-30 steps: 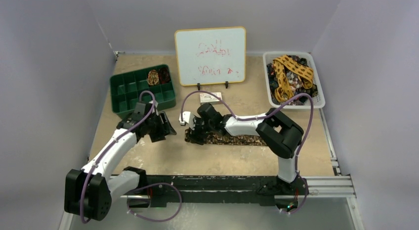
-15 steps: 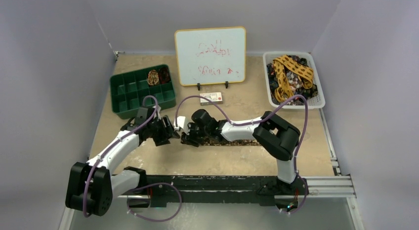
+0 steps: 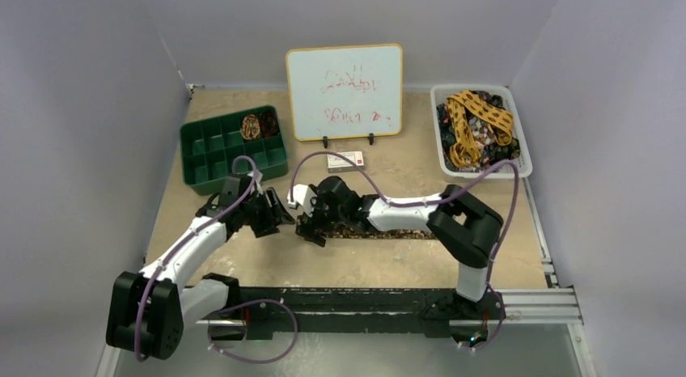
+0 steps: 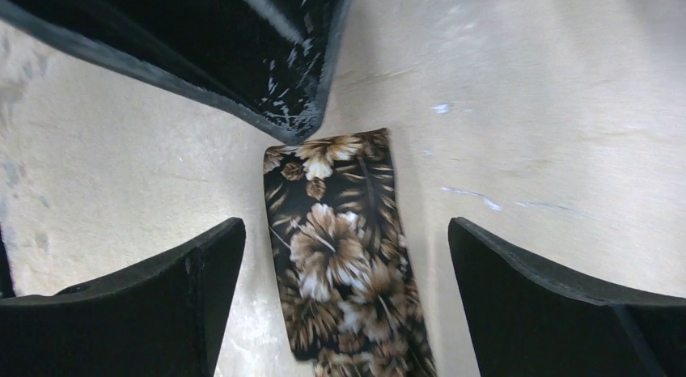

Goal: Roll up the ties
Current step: Roll the tie at the center of the board.

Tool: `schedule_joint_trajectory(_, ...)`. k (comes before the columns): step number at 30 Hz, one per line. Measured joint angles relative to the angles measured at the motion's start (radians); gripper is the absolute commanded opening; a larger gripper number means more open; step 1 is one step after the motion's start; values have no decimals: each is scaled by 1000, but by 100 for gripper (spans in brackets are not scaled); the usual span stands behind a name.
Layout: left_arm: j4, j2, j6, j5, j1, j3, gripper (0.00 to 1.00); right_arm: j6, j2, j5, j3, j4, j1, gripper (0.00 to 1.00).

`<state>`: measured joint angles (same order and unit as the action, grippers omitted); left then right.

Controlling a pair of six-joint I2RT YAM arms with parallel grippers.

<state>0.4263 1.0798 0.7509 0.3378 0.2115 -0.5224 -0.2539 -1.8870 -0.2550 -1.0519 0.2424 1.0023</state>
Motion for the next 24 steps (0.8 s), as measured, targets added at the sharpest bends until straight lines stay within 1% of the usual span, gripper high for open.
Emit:
schedule_joint_trajectory(4,2,-33,9,-11,0,0,56,47,132,90,14,-19,0,99)
schedule_joint_trajectory(7,12,-63,15,-29,0,0,57,134,262,170,46,11,-4,99)
schedule_joint_trajectory(9,17,-77,15,-38,0,0,57,226,351,221,97,34,-16,99)
schedule_joint_trajectory(10,22,-88,16,-45,0,0,57,303,409,251,136,36,-31,99)
schedule_joint_trajectory(11,25,-96,16,-50,0,0,57,358,444,267,158,27,-47,99)
schedule_joint_trajectory(13,36,-120,15,-64,0,0,57,525,529,294,199,-32,-118,99)
schedule_joint_trajectory(16,49,-150,15,-80,0,-1,57,690,587,288,228,-96,-226,99)
schedule_joint_trajectory(18,59,-174,15,-92,0,-1,57,787,627,275,275,-118,-274,99)
schedule_joint_trajectory(21,62,-205,16,-103,0,-1,57,867,638,231,298,-145,-283,99)
schedule_joint_trajectory(24,60,-217,16,-103,-1,-1,58,946,608,174,298,-146,-276,98)
